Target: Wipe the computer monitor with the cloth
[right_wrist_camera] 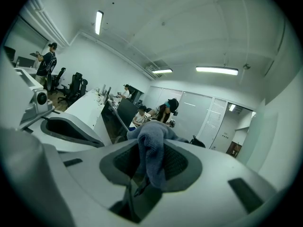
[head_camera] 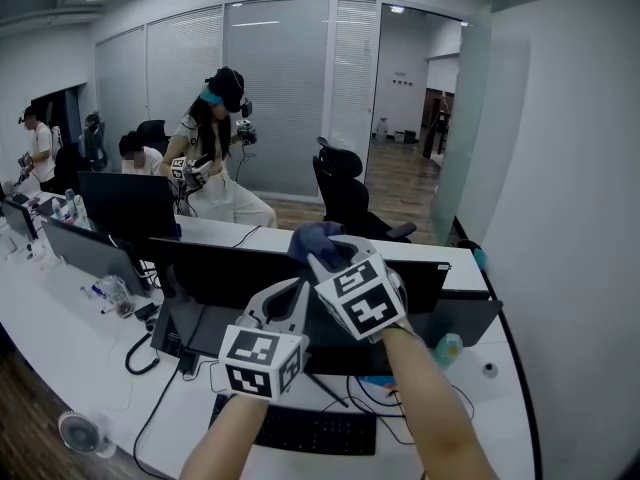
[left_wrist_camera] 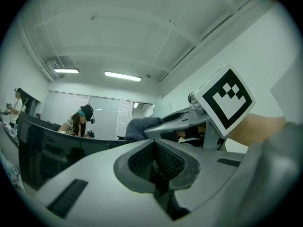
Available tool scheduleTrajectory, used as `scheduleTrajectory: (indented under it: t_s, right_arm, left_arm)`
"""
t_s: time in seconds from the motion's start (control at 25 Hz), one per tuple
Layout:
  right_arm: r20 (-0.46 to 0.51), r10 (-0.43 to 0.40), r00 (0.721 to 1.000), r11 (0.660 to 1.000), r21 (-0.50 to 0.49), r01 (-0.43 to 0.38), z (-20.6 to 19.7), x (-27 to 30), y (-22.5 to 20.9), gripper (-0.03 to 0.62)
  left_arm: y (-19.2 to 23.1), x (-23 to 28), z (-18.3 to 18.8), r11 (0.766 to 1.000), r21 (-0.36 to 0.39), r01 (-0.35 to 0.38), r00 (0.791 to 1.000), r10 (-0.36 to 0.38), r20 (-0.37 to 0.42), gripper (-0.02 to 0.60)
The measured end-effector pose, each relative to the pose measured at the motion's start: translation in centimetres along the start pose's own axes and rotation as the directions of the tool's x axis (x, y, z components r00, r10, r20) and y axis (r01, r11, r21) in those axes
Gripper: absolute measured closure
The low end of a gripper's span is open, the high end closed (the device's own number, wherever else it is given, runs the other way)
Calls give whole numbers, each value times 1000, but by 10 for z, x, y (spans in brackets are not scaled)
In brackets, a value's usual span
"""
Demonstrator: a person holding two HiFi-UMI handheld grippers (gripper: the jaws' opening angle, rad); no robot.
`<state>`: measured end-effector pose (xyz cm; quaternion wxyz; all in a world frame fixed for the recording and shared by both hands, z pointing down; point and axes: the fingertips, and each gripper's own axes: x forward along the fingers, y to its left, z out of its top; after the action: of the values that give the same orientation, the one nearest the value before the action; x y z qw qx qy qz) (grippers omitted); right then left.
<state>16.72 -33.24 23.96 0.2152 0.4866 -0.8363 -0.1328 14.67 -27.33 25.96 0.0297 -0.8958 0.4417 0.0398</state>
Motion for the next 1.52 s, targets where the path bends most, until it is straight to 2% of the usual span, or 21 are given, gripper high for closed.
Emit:
scheduleTrajectory:
  t_s: [0.96, 1.52]
  right_arm:
    - [-24, -70, 997, 998, -6, 70, -32, -37, -46, 471]
    - [-66, -120, 991, 993, 8, 121, -55, -64, -77, 471]
  left_arm:
    - [-50, 23, -2, 998, 4, 56, 998, -56, 3, 575]
    - [-87, 36, -6, 993, 9, 115, 993, -115, -1, 575]
